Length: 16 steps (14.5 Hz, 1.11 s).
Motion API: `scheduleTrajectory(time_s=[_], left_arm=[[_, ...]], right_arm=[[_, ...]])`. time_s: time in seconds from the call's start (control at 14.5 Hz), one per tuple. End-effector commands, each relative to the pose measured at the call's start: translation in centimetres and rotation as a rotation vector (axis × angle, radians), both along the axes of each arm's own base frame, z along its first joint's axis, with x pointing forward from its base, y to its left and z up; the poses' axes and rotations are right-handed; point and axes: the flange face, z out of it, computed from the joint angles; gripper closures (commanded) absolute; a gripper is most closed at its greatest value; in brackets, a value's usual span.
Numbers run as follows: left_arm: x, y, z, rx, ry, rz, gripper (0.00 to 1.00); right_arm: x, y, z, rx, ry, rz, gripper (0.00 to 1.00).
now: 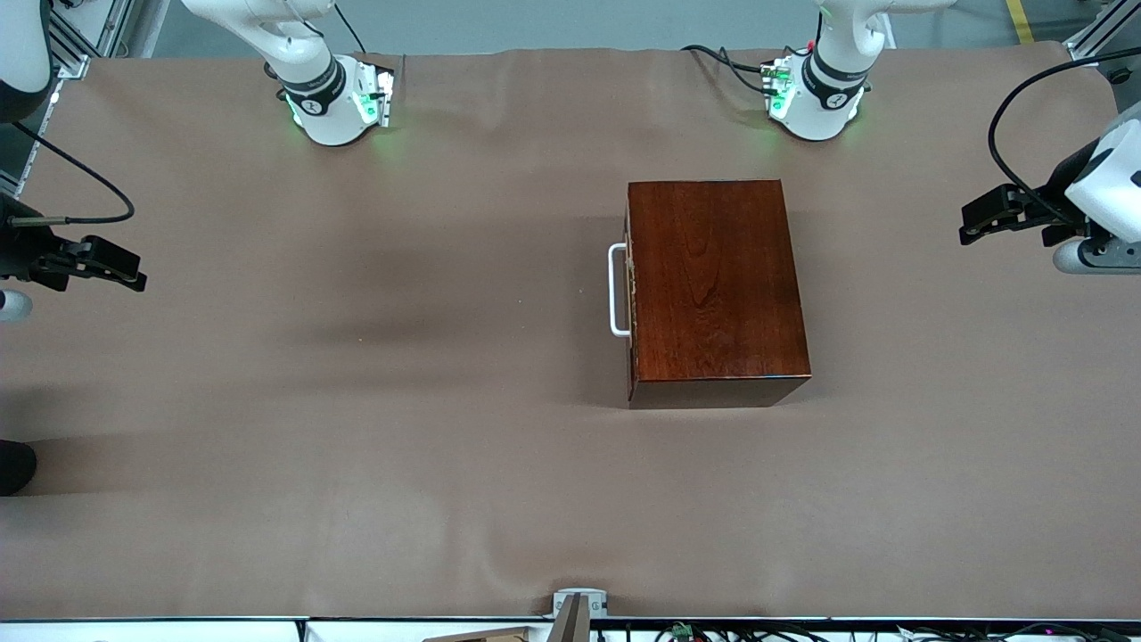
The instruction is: Open drawer, take yellow block, close drawer
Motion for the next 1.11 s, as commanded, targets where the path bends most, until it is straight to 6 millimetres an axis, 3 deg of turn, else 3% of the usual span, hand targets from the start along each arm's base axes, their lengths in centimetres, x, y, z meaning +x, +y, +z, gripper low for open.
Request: scheduleTrajectory(time_s=[0.0,0.21,0.41,1.04], left_arm=[[0.1,-0.2,0.4,0.006,-0.007,-0.009,0.0],[0.3,-1.1,0.5,0.003,-0.011,0.015,0.0],[1.1,-2.4,-0.8,0.011,0.009,0.088,0.0],[2.6,-11.9,-3.0,0.023,-0.017,0.24,0.0]], right_arm=[[-0.8,-0.1,0.4,-0.014,-0.004,0.002,0.0],[-0.8,-0.1,0.4,-0.012,-0.004,0.004,0.0],[-0.8,0.0,0.4,-0.014,-0.004,0.004,0.0],[-0.8,-0.1,0.4,-0.014,-0.004,0.002,0.0]])
